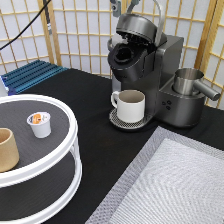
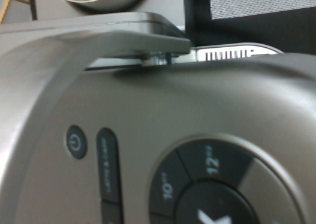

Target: Make coffee

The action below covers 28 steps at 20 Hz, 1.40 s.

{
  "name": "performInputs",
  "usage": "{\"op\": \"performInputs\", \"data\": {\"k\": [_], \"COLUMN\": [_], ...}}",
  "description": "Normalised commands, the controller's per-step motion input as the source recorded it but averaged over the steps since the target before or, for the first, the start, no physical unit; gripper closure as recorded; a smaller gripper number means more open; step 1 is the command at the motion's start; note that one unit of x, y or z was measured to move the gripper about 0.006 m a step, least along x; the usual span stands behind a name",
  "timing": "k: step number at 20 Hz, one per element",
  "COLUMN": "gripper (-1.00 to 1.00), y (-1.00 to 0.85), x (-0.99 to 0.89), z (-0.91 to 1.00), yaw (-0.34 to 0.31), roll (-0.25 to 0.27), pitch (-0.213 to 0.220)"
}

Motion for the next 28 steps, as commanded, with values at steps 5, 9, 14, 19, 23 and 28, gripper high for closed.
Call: {"op": "performInputs", "data": {"k": [5, 9, 14, 19, 23, 28], "gripper": [-1.00, -1.00, -1.00, -1.00, -1.00, -1.00], "y": [-1.00, -1.00, -0.76, -0.46, -0.40, -0.41], "x": [-0.22, -0.27, -0.47, -0.51, -0.41, -0.29], "z": [0.03, -0.12, -0.38, -0.41, -0.43, -0.57], "yaw": [0.000, 0.000, -0.080, -0.194, -0.237, -0.239], "roll": [0.002, -0.003, -0.023, -0.029, -0.025, -0.054], "pitch": [-0.011, -0.059, -0.093, -0.081, -0.077, -0.174]}}
